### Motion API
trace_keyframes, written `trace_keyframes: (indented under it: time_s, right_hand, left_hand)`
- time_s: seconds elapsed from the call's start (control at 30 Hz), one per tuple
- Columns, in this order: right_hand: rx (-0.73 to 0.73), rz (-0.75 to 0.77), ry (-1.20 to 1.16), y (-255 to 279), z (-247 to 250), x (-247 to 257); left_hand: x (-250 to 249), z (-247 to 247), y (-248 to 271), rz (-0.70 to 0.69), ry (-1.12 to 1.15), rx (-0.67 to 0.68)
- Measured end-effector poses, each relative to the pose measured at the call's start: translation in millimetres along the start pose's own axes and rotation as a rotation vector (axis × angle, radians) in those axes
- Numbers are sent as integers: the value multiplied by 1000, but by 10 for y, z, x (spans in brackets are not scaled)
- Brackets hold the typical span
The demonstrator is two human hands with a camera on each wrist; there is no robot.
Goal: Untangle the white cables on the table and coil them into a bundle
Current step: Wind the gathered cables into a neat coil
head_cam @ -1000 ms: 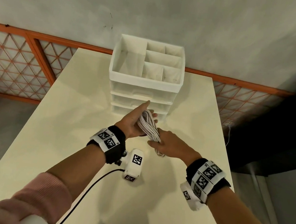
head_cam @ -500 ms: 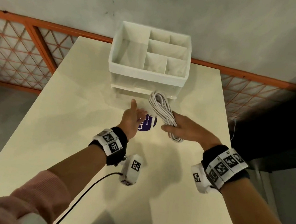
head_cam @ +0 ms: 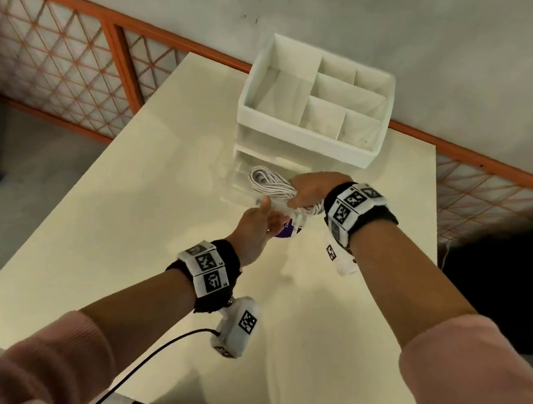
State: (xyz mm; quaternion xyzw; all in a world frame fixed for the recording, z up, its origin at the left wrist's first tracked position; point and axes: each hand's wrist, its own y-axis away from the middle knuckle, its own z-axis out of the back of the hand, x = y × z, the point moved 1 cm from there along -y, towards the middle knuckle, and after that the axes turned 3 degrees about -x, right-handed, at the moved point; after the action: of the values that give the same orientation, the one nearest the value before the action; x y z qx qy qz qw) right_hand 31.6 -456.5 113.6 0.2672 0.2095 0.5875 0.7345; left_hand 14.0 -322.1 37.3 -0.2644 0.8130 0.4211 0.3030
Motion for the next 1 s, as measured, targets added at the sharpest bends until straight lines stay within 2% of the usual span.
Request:
trace_keyframes:
  time_s: [0.17,0.23,0.4,0.5,0.67,0.77,0.87,0.93,1.0]
  right_hand:
    - [-35,-63,-397,-91,-118,-210]
    - [-79,-86,-480,-125,-174,-208]
    - [-156,-164,-474,-154,-239,-105]
    - [-275,-196,-492,-256,-363,-38]
    - [-369,-262,-577,-329,-483,-10]
    - [-470,-312,-534,-342,-541,-27]
    - [-435,-306,-618,-306,-547,-32]
    - [-377,-264,-727,-240,-528,-47]
    - [-388,-214,-780,-152,-541,-57]
  left_hand:
    - [-12,-22,0,17,-5,-12]
    - [-3,-22,-2,-6,-22,-13]
    - [31,-22,-38,-43,-56,-45]
    - [41,-15,-54,-45,-65,-61]
    - [27,18,-26,-31,-75,-24]
    - [8,17,-17,-11,-64,-21]
    - [-13,11,-20,4,-76,-16]
    - [-30,5,-7,-11,-85,-22]
    - [-29,6,-26,-11,-73,-20]
